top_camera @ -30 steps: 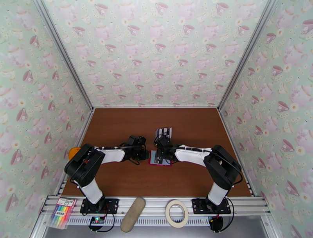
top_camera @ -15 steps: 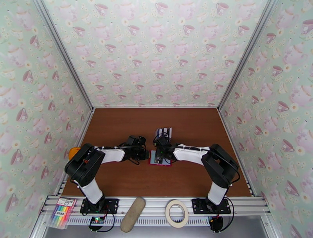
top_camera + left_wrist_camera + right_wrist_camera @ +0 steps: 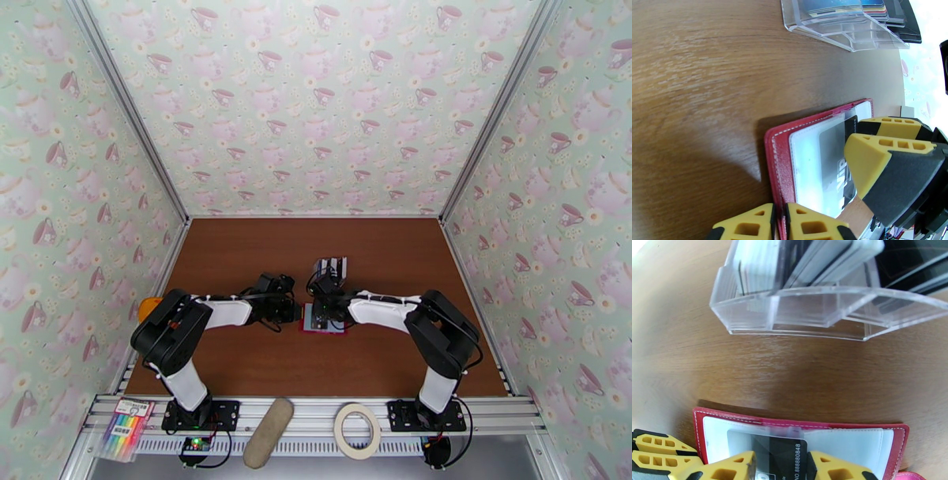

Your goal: Put the credit cards into the card holder

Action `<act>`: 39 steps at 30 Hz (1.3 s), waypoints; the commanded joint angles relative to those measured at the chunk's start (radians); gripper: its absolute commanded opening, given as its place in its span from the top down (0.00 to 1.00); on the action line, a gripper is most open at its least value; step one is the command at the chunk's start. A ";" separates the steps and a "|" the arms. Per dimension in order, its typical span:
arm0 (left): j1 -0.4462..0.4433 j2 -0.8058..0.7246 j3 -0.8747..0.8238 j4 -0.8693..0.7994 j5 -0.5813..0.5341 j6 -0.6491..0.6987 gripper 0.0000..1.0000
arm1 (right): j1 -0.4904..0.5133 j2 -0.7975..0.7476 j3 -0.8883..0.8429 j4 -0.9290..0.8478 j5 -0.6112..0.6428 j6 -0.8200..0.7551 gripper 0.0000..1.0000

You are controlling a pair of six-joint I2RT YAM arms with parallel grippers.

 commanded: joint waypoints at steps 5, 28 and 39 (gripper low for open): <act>0.001 0.063 -0.015 -0.035 -0.049 0.019 0.84 | 0.015 0.017 0.032 0.007 -0.025 -0.014 0.60; 0.001 0.050 -0.032 -0.023 -0.049 0.009 0.84 | 0.070 -0.047 0.001 -0.097 0.056 0.034 0.59; -0.003 -0.027 -0.119 0.002 -0.040 -0.016 0.84 | 0.117 -0.099 -0.024 -0.139 0.082 0.083 0.59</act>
